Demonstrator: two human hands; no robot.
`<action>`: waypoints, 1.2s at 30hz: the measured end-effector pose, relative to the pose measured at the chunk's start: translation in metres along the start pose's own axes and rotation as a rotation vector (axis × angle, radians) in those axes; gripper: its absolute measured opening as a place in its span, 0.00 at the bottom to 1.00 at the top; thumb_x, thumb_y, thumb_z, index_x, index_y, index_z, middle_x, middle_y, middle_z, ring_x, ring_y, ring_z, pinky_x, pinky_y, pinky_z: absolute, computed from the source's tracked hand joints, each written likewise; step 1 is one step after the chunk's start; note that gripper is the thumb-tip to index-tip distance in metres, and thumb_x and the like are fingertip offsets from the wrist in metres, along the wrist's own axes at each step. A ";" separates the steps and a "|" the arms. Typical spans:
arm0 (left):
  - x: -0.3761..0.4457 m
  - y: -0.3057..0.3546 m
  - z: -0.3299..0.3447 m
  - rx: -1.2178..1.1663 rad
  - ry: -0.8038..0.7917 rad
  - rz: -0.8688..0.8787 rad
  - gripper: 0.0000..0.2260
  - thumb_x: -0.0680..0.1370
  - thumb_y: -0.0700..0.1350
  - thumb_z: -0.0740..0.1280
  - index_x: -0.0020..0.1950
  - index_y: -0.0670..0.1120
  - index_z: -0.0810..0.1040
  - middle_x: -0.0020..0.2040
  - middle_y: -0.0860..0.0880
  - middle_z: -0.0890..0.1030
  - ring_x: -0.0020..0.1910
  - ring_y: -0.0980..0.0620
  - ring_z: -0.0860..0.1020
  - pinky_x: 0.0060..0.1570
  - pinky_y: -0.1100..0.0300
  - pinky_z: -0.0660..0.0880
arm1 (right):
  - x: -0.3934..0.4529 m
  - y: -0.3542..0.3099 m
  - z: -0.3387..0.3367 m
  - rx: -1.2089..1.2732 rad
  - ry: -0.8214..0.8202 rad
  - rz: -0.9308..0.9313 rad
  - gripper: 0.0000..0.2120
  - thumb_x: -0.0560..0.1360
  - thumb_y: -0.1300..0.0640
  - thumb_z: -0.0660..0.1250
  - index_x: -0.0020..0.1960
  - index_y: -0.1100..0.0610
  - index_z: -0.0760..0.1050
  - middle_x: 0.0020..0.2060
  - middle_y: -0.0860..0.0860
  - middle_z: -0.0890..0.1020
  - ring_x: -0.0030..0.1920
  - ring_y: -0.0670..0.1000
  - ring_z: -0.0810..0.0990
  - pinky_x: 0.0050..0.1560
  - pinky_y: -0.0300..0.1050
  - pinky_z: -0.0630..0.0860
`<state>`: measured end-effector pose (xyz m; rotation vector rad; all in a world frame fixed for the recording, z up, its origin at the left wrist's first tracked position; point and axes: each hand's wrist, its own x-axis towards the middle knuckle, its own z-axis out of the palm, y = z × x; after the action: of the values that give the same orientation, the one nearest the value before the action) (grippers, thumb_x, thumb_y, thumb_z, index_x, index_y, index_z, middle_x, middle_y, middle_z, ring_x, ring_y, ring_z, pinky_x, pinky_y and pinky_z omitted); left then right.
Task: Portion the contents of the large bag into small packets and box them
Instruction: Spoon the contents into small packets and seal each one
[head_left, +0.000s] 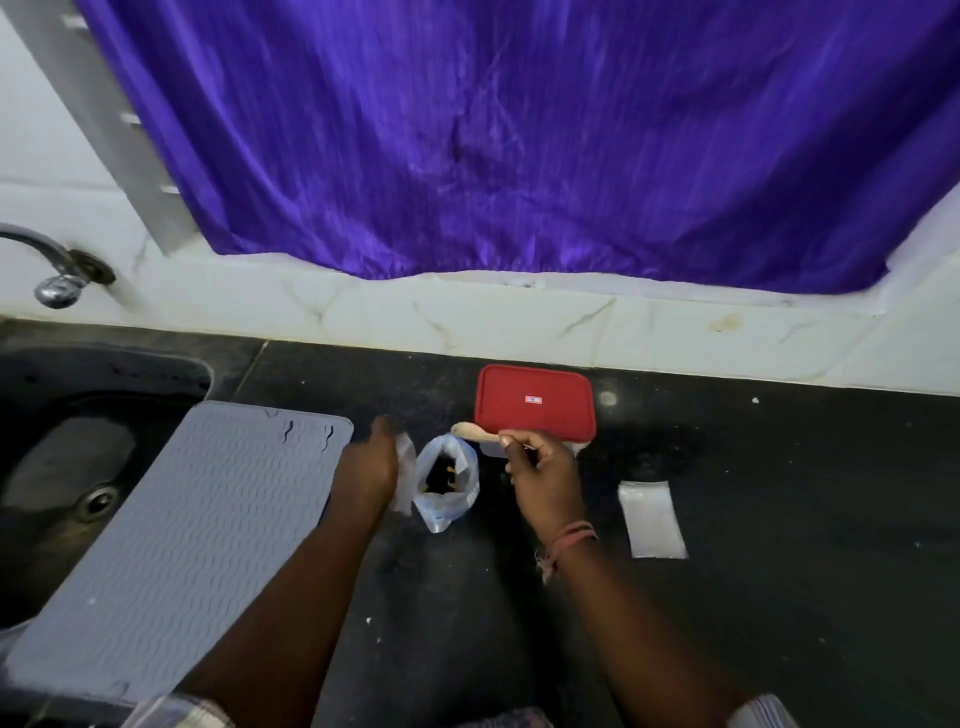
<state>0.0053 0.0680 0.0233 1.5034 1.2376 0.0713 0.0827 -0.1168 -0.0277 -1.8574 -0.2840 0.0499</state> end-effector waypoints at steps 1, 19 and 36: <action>-0.001 -0.002 -0.001 0.045 -0.030 -0.035 0.33 0.79 0.65 0.60 0.70 0.38 0.75 0.66 0.37 0.77 0.63 0.36 0.77 0.63 0.47 0.72 | -0.001 0.000 0.003 -0.023 -0.025 -0.017 0.08 0.78 0.56 0.70 0.45 0.43 0.81 0.42 0.43 0.84 0.42 0.45 0.82 0.47 0.42 0.78; 0.012 -0.061 0.022 0.286 -0.212 -0.038 0.15 0.73 0.50 0.75 0.55 0.45 0.81 0.48 0.48 0.82 0.47 0.50 0.81 0.52 0.53 0.80 | -0.016 -0.014 0.034 -0.604 -0.281 -0.080 0.08 0.76 0.60 0.65 0.51 0.57 0.82 0.44 0.52 0.84 0.47 0.50 0.82 0.52 0.47 0.79; 0.016 -0.065 0.029 0.054 -0.320 -0.007 0.06 0.79 0.40 0.67 0.55 0.47 0.81 0.48 0.45 0.84 0.48 0.49 0.83 0.51 0.54 0.80 | -0.003 -0.003 0.031 -0.253 -0.236 0.491 0.13 0.73 0.64 0.60 0.36 0.60 0.82 0.28 0.58 0.82 0.29 0.57 0.83 0.32 0.53 0.83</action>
<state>-0.0105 0.0477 -0.0445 1.4891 0.9934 -0.2016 0.0741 -0.0875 -0.0345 -2.1376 0.0130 0.5967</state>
